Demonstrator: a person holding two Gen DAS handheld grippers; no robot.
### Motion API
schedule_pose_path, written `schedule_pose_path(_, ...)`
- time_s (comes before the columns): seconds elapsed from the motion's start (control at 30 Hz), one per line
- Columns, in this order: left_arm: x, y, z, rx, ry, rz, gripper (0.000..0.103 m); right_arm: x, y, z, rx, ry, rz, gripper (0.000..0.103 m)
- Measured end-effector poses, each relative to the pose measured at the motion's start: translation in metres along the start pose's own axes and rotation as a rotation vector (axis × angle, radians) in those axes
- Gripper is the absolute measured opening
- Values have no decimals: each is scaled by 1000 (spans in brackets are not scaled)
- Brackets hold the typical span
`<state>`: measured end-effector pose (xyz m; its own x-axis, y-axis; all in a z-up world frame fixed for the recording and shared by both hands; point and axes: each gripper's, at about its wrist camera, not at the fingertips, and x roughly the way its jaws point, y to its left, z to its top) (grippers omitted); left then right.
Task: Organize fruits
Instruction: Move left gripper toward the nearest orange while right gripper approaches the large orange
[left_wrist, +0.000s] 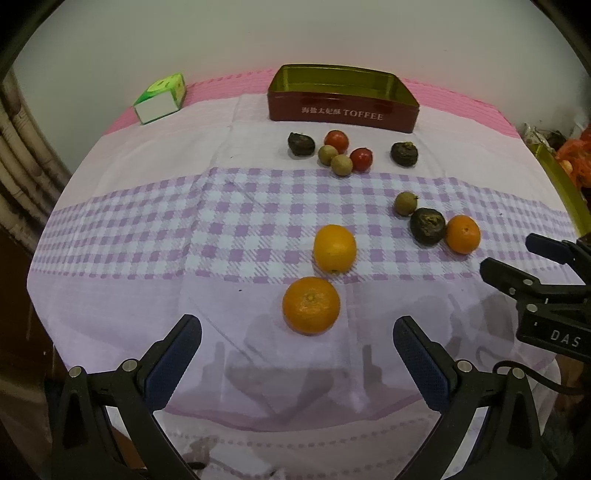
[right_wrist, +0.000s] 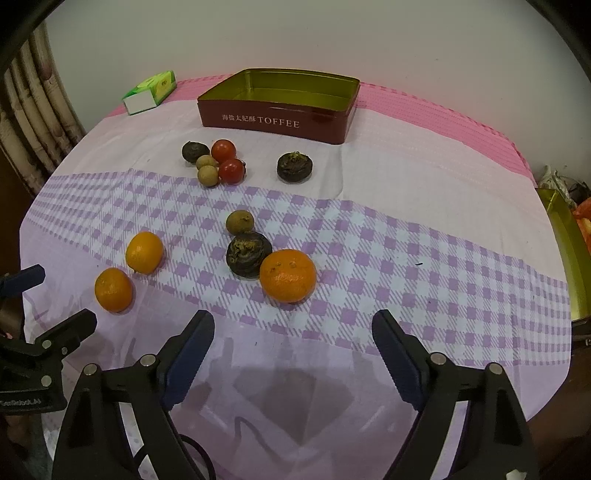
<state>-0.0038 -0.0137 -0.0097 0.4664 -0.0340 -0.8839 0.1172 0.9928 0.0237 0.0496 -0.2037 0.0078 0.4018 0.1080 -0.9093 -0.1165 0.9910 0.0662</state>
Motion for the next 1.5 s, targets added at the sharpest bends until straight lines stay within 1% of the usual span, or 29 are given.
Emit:
schedule_pose_path(0.17, 2, 0, 0, -4, 6, -6, 103, 0, -1, 0, 0, 5, 3, 84)
schedule_pose_path(0.37, 4, 1, -1, -12, 15, -9, 103, 3, -3, 0, 8, 16, 5, 80)
schedule_pose_path(0.9, 8, 2, -5, -10, 26, -5, 103, 9, -5, -1, 16, 31, 19, 80)
schedule_pose_path(1.5, 15, 7, -4, -18, 63, -8, 103, 11, -6, -1, 19, 36, 25, 80)
